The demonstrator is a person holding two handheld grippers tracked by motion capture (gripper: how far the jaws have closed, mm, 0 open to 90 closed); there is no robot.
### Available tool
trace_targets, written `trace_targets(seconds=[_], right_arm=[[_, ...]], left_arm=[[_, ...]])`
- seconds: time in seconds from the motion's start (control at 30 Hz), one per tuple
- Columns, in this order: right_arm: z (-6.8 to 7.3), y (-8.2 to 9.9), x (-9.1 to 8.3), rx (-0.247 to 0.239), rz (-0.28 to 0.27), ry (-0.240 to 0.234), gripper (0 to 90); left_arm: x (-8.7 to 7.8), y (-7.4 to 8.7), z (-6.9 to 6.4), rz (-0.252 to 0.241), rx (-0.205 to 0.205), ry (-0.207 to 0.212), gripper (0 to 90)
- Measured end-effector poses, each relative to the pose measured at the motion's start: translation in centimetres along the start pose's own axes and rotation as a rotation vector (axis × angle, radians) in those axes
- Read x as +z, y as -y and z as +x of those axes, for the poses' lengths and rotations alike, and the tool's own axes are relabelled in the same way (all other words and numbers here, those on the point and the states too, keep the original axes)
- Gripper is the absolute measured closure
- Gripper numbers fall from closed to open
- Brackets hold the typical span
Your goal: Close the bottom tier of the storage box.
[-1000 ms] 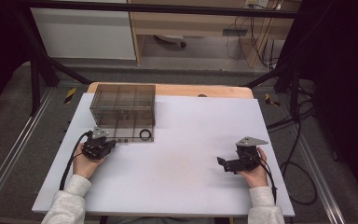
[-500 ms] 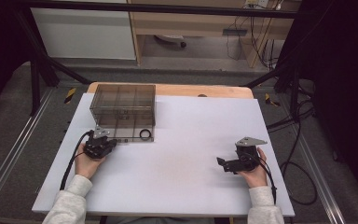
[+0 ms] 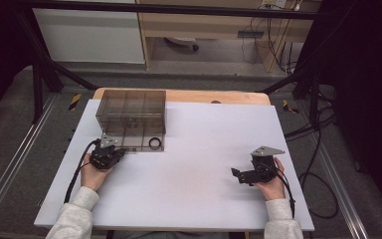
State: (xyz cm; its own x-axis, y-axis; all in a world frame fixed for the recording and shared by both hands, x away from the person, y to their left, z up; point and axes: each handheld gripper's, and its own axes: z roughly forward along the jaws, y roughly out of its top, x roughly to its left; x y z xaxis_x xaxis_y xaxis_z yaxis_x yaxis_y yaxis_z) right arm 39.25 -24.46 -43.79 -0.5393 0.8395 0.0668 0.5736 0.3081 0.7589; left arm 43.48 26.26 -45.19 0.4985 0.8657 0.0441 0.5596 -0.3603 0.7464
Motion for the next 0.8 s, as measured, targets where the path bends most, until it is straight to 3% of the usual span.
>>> trace_targets(seconds=[0.8], right_arm=[[-0.03, -0.02, -0.04, -0.005, -0.005, -0.007, 0.5]], left_arm=[[0.23, -0.08, 0.39, -0.022, -0.033, 0.005, 90.0]])
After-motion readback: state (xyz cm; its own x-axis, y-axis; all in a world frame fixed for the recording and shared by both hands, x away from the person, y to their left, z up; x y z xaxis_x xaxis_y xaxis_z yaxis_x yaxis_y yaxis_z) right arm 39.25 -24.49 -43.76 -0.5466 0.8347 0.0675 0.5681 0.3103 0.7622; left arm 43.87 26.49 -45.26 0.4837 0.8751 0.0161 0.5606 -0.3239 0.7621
